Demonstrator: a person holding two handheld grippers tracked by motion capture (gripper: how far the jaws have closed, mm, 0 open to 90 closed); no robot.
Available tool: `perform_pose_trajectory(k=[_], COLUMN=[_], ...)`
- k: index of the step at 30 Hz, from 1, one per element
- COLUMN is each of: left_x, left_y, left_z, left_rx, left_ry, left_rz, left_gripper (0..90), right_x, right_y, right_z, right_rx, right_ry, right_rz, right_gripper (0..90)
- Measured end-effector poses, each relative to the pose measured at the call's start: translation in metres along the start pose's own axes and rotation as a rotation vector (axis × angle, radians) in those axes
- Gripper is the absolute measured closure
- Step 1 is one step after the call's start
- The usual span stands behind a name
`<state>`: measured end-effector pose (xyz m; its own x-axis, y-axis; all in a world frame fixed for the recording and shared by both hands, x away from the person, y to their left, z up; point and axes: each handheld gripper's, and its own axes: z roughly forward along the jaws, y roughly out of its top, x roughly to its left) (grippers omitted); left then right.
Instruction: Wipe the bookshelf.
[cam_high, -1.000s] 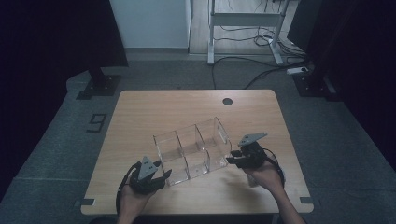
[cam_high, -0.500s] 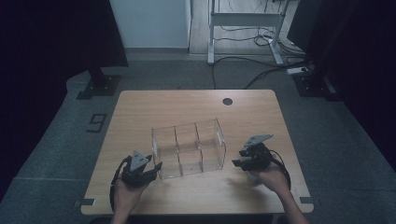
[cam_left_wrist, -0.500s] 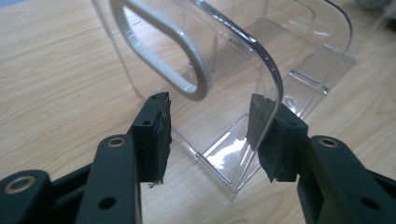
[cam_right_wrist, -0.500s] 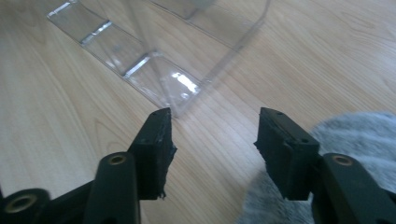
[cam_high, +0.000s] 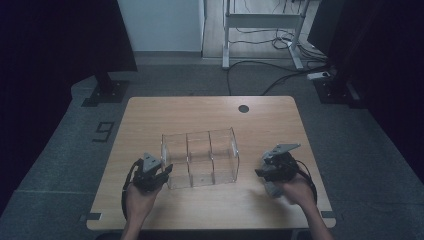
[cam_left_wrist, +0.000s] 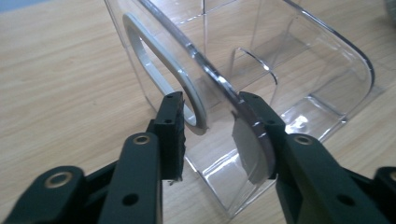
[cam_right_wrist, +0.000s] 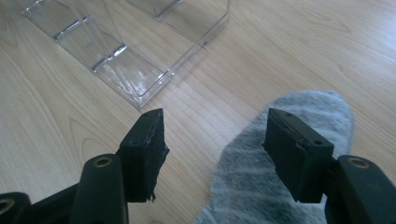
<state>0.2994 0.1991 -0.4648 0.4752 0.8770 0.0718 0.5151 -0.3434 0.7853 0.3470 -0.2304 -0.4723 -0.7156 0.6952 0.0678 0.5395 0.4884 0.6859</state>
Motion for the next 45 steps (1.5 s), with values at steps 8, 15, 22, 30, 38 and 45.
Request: perform_pose_trajectory(k=[8,15,22,30,38,45], left_x=[0.004,0.012,0.024,0.037,0.043,0.043], left_y=[0.003,0.006,0.007,0.007,0.001,-0.005], left_z=[0.004,0.010,0.012,0.013,0.014,0.016], left_rx=[-0.011,-0.013,-0.006,-0.013,-0.042,-0.030], left_ry=[0.039,0.024,0.008,-0.017,-0.036,-0.033], left_rz=[0.029,0.008,0.007,0.000,-0.016,-0.016], left_gripper=[71.4,76.4,80.2,82.9,68.7,72.4], right_x=[-0.009,-0.014,-0.023,-0.025,-0.025,-0.024], right_y=[0.000,0.000,-0.006,-0.021,-0.041,-0.042], right_z=[-0.012,-0.019,-0.021,-0.005,0.020,0.019], right_rx=[-0.032,-0.031,-0.004,0.103,0.259,0.262], right_ry=[-0.018,-0.035,-0.086,-0.090,-0.122,-0.136], right_rz=[0.023,0.034,0.056,0.032,-0.017,0.056], right_gripper=[36.5,32.7,24.6,17.2,26.4,40.7])
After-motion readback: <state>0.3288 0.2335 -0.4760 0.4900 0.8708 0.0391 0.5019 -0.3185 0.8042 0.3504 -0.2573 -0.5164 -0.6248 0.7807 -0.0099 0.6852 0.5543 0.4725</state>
